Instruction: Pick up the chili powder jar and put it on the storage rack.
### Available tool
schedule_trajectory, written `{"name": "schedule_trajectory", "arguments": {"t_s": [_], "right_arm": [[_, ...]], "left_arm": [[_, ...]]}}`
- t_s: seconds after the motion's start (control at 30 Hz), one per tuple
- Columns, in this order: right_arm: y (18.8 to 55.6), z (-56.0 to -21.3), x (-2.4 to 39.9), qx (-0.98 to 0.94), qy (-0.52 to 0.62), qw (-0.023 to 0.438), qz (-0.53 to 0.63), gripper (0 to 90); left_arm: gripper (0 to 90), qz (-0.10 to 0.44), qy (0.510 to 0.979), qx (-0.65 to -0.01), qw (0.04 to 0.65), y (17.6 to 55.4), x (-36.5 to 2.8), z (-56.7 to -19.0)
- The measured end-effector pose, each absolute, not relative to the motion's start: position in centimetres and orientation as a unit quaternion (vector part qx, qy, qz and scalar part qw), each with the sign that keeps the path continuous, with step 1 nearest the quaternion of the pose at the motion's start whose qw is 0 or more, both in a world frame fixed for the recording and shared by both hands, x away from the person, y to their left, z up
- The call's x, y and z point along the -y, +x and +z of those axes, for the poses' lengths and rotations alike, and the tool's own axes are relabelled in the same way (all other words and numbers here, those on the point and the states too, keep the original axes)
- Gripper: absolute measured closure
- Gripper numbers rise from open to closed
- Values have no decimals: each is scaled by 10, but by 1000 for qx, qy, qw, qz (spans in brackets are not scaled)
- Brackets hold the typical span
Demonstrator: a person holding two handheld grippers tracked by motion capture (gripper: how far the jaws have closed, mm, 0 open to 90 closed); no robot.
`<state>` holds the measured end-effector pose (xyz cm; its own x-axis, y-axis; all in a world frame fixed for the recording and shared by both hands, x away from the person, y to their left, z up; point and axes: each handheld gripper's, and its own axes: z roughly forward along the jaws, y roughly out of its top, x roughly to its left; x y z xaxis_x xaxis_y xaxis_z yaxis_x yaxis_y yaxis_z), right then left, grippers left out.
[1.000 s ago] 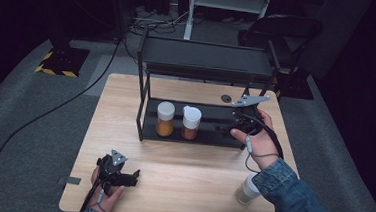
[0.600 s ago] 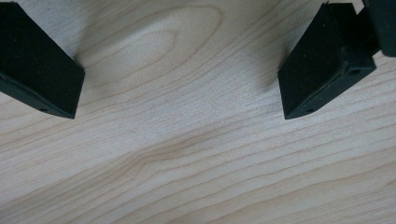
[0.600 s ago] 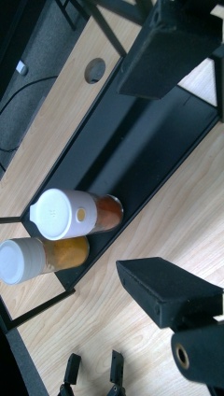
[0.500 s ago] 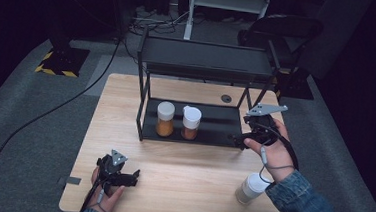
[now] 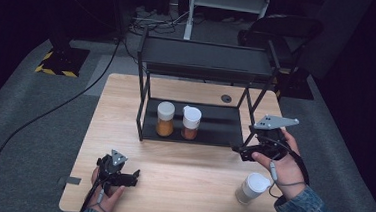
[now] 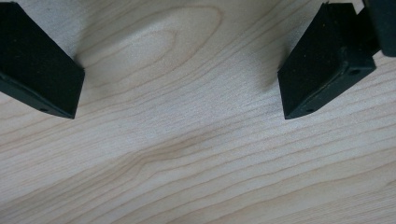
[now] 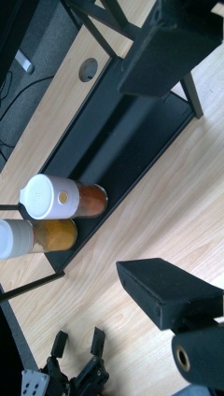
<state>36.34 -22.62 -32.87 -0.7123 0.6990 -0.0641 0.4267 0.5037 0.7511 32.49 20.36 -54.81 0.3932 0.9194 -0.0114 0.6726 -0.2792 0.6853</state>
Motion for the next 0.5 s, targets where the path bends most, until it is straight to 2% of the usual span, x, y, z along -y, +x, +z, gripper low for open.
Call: {"name": "schedule_trajectory", "arguments": {"t_s": [0.5], "right_arm": [[342, -336, 247, -841, 350, 177, 372, 121]], "left_arm": [[4, 199, 775, -514, 310, 325, -204, -548]]}}
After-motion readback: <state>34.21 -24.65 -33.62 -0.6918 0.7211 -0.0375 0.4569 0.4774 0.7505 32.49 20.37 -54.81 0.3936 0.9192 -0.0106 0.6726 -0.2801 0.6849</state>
